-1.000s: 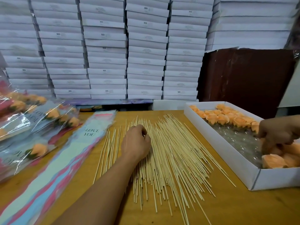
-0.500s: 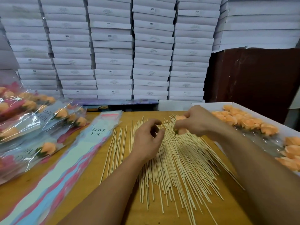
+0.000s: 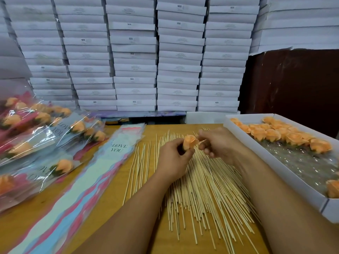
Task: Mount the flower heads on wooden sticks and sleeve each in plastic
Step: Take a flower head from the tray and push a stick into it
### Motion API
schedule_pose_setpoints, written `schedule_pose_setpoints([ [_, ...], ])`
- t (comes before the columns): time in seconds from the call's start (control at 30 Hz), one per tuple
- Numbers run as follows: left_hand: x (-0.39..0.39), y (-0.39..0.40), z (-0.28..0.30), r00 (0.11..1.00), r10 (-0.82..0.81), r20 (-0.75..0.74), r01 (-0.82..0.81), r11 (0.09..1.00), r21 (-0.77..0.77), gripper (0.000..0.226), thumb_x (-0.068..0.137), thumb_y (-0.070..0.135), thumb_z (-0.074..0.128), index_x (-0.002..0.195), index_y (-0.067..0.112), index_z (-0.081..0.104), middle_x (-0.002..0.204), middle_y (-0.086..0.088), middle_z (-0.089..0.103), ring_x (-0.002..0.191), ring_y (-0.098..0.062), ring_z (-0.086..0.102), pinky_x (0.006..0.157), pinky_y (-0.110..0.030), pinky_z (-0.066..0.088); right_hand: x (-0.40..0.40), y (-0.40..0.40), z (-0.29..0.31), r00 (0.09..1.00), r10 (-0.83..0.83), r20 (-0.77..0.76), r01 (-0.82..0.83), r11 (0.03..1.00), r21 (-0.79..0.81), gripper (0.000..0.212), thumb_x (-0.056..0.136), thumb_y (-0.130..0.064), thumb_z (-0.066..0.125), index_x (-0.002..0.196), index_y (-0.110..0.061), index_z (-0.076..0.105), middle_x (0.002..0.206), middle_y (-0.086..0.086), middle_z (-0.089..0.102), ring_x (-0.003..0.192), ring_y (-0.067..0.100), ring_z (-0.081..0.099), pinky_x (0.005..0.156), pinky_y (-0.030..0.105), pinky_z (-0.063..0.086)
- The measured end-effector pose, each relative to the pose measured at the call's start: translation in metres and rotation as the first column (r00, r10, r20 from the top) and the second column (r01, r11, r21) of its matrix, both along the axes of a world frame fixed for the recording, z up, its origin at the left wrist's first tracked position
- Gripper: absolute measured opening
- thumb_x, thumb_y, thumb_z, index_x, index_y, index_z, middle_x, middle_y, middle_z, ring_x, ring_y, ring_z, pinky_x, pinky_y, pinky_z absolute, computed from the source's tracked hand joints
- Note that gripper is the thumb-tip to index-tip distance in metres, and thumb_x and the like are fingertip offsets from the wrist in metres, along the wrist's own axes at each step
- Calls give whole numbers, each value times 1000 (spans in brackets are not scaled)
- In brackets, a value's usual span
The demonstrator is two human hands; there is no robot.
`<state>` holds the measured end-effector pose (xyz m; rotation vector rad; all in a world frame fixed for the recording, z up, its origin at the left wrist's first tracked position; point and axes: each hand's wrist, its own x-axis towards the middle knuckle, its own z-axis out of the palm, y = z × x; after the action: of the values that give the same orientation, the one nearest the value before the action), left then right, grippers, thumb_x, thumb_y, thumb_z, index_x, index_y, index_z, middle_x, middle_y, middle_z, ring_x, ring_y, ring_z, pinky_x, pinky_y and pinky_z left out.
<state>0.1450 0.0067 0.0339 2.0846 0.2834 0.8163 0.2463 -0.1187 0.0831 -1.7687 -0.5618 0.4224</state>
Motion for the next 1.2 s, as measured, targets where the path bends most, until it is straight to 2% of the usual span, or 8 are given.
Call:
schedule_pose_setpoints([
  [0.1,3,3,-1,998,47,-30,-51,991,-125,8,93,25,68,98,20,71,88,2,73,84,-17,70,83,-44,59,4,-1,-12,902,-21,432,249,842,-478,29,94,-33,66,78,-9,66,67,5,67,52,17,58,51,26,46],
  [0.17,4,3,0,999,44,-3,-43,973,-225,15,94,23,67,108,17,69,93,0,73,84,-18,72,83,-46,60,0,0,-18,873,83,481,293,699,-652,33,87,-38,75,72,-12,60,63,3,63,51,17,58,49,25,42],
  [0.3,1,4,1,997,15,71,14,917,-398,62,98,19,62,150,28,30,103,-5,70,75,-16,75,79,-40,61,-1,1,-18,894,121,431,245,675,-696,29,83,-30,79,70,-10,63,51,2,64,43,17,59,46,25,46],
  [0.5,-3,2,5,990,5,143,62,888,-455,66,100,16,57,150,42,22,96,-11,72,68,-19,74,64,-28,61,-3,-5,-16,947,145,288,104,708,-698,23,87,-18,72,68,-4,71,58,10,69,44,19,58,54,30,52],
  [0.7,1,2,6,981,-1,193,117,800,-588,52,102,14,52,143,44,38,94,-20,70,64,-20,70,59,-27,57,-9,-11,-8,958,83,273,91,818,-568,28,91,-20,65,68,-5,71,54,5,69,38,13,55,45,22,46],
  [0.83,1,5,7,977,-4,215,160,683,-713,29,104,15,49,131,23,58,82,-12,74,68,-21,71,62,-30,59,-28,-4,-6,979,111,174,-77,978,-193,9,90,-12,63,88,-10,71,56,1,63,40,9,48,37,20,35],
  [1.03,0,5,15,950,42,310,248,503,-828,24,101,16,55,123,9,64,91,-15,72,61,-17,66,48,-25,51,-52,6,-2,969,218,118,-233,963,138,26,90,-4,72,115,-9,65,70,9,72,57,19,60,44,22,45],
  [1.2,-1,5,20,929,30,370,322,431,-843,29,103,19,53,127,6,60,87,-15,75,71,-20,71,47,-25,51,-51,9,-6,983,158,95,-173,967,187,15,89,-3,74,103,2,73,71,13,71,59,21,63,49,24,49],
])
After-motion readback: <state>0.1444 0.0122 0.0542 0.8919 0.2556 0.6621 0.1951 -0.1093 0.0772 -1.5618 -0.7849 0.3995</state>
